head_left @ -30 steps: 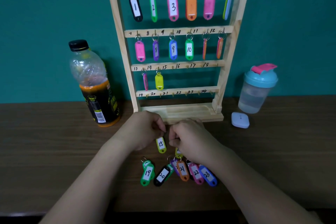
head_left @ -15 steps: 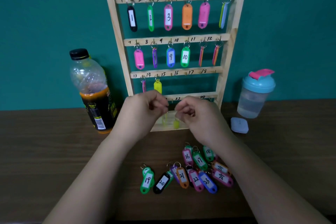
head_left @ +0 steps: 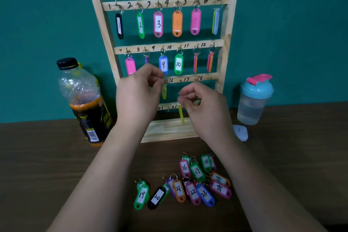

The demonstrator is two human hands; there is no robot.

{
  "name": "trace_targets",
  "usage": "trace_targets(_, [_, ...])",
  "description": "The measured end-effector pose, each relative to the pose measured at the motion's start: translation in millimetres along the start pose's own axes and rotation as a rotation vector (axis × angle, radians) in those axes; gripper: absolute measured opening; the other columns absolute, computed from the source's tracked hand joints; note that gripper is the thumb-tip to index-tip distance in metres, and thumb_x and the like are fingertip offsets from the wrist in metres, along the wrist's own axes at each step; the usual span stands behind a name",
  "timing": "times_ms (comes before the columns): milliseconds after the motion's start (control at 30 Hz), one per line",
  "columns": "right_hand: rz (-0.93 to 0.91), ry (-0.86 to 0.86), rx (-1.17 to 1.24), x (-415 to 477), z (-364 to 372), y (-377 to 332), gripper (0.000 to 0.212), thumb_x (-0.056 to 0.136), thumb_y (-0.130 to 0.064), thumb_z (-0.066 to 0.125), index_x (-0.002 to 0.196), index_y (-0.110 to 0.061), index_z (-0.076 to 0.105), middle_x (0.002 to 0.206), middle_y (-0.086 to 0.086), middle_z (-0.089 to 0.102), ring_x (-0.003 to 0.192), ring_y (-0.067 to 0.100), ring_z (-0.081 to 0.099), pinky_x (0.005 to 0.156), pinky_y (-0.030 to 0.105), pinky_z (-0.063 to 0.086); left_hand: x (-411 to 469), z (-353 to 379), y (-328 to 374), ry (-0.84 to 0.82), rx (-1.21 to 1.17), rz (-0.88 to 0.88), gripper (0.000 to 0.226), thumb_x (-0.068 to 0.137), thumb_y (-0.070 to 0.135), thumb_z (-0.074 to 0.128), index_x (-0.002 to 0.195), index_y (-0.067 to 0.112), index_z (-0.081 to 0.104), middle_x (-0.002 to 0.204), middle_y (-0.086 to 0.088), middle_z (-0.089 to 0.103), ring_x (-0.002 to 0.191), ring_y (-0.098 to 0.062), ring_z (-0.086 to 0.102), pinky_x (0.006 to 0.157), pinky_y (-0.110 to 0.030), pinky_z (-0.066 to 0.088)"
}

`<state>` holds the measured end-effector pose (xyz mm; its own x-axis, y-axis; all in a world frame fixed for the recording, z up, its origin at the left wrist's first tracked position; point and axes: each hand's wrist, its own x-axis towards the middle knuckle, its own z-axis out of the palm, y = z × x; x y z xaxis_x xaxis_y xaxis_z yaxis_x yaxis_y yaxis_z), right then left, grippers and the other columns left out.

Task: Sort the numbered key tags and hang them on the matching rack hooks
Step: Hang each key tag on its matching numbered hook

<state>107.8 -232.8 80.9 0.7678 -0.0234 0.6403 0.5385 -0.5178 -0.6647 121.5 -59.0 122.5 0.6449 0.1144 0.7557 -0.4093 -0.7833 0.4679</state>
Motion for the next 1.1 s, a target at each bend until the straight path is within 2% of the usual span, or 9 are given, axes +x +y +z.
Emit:
trace_targets(67, [-0.016,0.016,0.000,-1,-2,1,0.010,0.096,-0.009,0.078,0.101,-0.017,0.076,0.088,-0.014,0.074,0.090,-0.007,0.069,0.074,0.005,0.047,2,4,-1,-0.003,0.000,0.005,0.010,0.093,0.022,0.073,0.100,0.030,0.073,0.081,0.017,0.073,0.079,-0.002,0.070,0.077,-0.029,0.059])
trace_targets(100, [-0.025,0.024,-0.001,-1,-2,1,0.010,0.095,-0.009,0.078,0.101,-0.017,0.076,0.087,-0.013,0.074,0.090,-0.006,0.069,0.074,0.005,0.047,3,5,-1,-0.010,0.000,0.000,0.011,0.093,0.022,0.073,0.100,0.030,0.073,0.082,0.017,0.073,0.079,-0.003,0.070,0.078,-0.034,0.060])
trace_targets(200, [-0.046,0.036,-0.011,0,-4,2,0.008,0.094,-0.011,0.079,0.100,-0.016,0.076,0.087,-0.012,0.074,0.088,-0.002,0.070,0.073,0.005,0.046,3,8,-4,-0.039,0.012,-0.014,0.012,0.093,0.021,0.074,0.100,0.030,0.073,0.082,0.016,0.073,0.080,-0.005,0.071,0.078,-0.037,0.061])
trace_targets(367, [-0.037,0.050,-0.007,2,-6,4,0.008,0.095,-0.012,0.079,0.100,-0.017,0.076,0.086,-0.014,0.073,0.088,-0.001,0.070,0.072,0.005,0.046,3,4,-7,-0.058,0.036,-0.013,0.016,0.090,0.018,0.075,0.100,0.030,0.075,0.085,0.017,0.074,0.076,-0.004,0.067,0.076,-0.031,0.058])
trace_targets(467, [-0.028,0.060,0.020,4,-7,4,0.008,0.094,-0.013,0.080,0.101,-0.017,0.076,0.086,-0.013,0.074,0.088,0.000,0.070,0.072,0.005,0.046,0,-1,-3,-0.057,0.021,0.008,0.009,0.091,0.026,0.077,0.098,0.031,0.075,0.086,0.018,0.072,0.067,-0.003,0.060,0.068,-0.025,0.050])
trace_targets(633, [-0.032,0.081,0.040,4,-6,3,0.010,0.095,-0.015,0.080,0.103,-0.017,0.076,0.089,-0.012,0.074,0.089,0.000,0.070,0.072,0.006,0.046,-11,-4,8,-0.187,-0.019,0.062,0.005,0.093,0.032,0.072,0.090,0.033,0.077,0.080,0.017,0.070,0.066,0.009,0.054,0.060,-0.010,0.034])
trace_targets(833, [-0.052,0.098,0.043,3,-3,3,0.012,0.094,-0.011,0.081,0.103,-0.016,0.076,0.089,-0.011,0.075,0.088,0.001,0.071,0.071,0.009,0.049,-14,-3,7,-0.309,-0.077,-0.006,0.005,0.087,0.036,0.074,0.084,0.036,0.077,0.079,0.016,0.071,0.061,0.000,0.054,0.059,-0.023,0.040])
trace_targets(967, [-0.043,0.109,0.060,2,-2,2,0.011,0.093,-0.013,0.081,0.103,-0.017,0.076,0.089,-0.012,0.075,0.088,0.001,0.072,0.072,0.009,0.050,-13,-5,7,-0.365,-0.074,-0.006,0.005,0.087,0.033,0.078,0.083,0.036,0.077,0.076,0.017,0.071,0.061,0.003,0.055,0.055,-0.011,0.035])
trace_targets(1100, [-0.043,0.109,0.068,3,0,1,0.010,0.094,-0.016,0.080,0.103,-0.018,0.077,0.091,-0.013,0.075,0.090,0.001,0.071,0.073,0.010,0.050,-12,-6,5,-0.388,-0.086,-0.026,0.009,0.090,0.031,0.077,0.082,0.036,0.078,0.076,0.017,0.072,0.064,0.003,0.058,0.056,-0.010,0.038])
